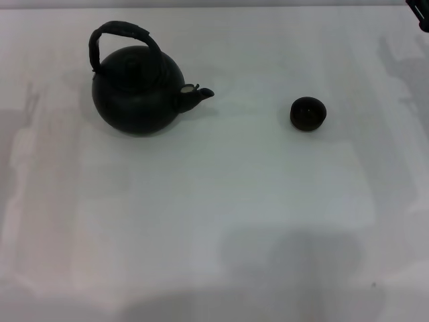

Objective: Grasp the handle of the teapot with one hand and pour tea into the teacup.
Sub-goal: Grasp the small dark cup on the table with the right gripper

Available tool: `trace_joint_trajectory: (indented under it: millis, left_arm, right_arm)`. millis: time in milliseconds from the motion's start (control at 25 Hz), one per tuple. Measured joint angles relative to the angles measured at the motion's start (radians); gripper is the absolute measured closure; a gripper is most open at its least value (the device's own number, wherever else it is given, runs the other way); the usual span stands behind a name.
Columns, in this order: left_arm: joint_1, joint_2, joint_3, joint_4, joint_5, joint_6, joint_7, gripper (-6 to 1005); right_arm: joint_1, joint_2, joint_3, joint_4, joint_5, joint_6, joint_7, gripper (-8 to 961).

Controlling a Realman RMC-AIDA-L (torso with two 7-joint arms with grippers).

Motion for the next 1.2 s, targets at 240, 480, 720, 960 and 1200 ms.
trace_joint_trajectory:
  millis: [240, 480, 720, 960, 1200]
  left_arm:
    - [-0.011, 0.000, 0.003, -0.005, 0.004, -0.007, 0.000, 174]
    - [-0.020, -0.006, 0.003, -0.018, 0.004, -0.007, 0.000, 174]
    - [-0.021, -0.006, 0.004, -0.032, 0.005, -0.007, 0.000, 173]
    - [-0.019, -0.006, 0.004, -0.036, 0.005, -0.006, 0.000, 173]
    - [-0.020, -0.006, 0.004, -0.038, 0.005, -0.036, 0.001, 174]
  right_arm:
    - [0.003, 0.000, 0.001, 0.001, 0.000, 0.000, -0.002, 101]
    - [0.000, 0.000, -0.010, 0.007, -0.011, -0.003, 0.080, 103]
    - [0.026, -0.007, -0.068, -0.096, -0.149, -0.021, 0.317, 106]
    - [0.057, -0.020, -0.363, -0.363, -0.274, 0.078, 0.725, 108]
    - [0.087, -0.045, -0.712, -0.695, -0.462, 0.345, 1.100, 111]
